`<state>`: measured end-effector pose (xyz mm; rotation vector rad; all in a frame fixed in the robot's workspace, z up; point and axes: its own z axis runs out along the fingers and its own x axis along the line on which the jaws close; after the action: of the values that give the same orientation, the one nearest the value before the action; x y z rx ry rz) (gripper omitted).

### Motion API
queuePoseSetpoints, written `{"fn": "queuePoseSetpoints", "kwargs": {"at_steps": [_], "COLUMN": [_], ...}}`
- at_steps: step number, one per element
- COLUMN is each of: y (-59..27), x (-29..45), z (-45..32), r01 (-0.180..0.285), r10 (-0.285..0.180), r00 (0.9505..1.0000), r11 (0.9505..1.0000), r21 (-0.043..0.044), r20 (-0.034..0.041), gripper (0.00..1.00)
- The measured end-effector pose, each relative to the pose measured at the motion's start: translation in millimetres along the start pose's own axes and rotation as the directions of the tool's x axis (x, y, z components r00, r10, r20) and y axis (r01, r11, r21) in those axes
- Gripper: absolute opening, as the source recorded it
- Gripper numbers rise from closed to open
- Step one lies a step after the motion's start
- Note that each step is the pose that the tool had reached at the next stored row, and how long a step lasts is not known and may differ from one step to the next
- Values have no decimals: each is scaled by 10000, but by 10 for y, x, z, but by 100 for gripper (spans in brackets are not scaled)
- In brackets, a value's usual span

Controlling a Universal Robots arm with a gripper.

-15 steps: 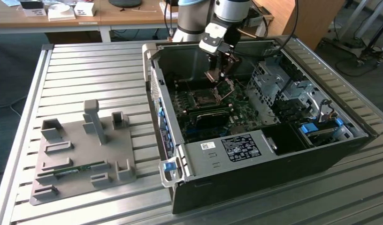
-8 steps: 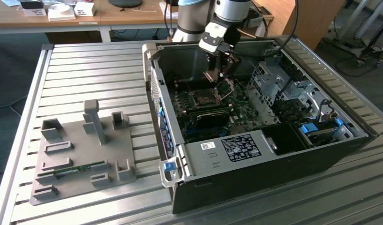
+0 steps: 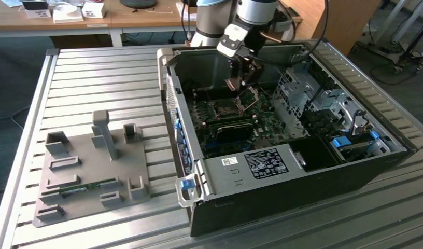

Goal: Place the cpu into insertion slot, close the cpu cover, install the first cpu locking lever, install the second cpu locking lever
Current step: 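Place the cpu into insertion slot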

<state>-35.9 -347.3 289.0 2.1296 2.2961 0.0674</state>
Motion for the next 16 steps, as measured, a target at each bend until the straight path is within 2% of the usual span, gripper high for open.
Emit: {"fn": "queuePoseSetpoints", "kwargs": {"at_steps": [4,8,10,15,16], "y": [0,0,-1,0,1], "x": [0,0,0,0,0], "z": [4,4,4,4,4], "r01": [-537,-550,-553,-552,-551], "r10": [537,550,553,552,551], "r00": [9986,9985,9985,9985,9985], "r11": [9986,9985,9985,9985,9984], "r21": [-12,-13,36,47,88], "r20": [20,20,19,20,18], "gripper": [54,54,54,54,54]}}
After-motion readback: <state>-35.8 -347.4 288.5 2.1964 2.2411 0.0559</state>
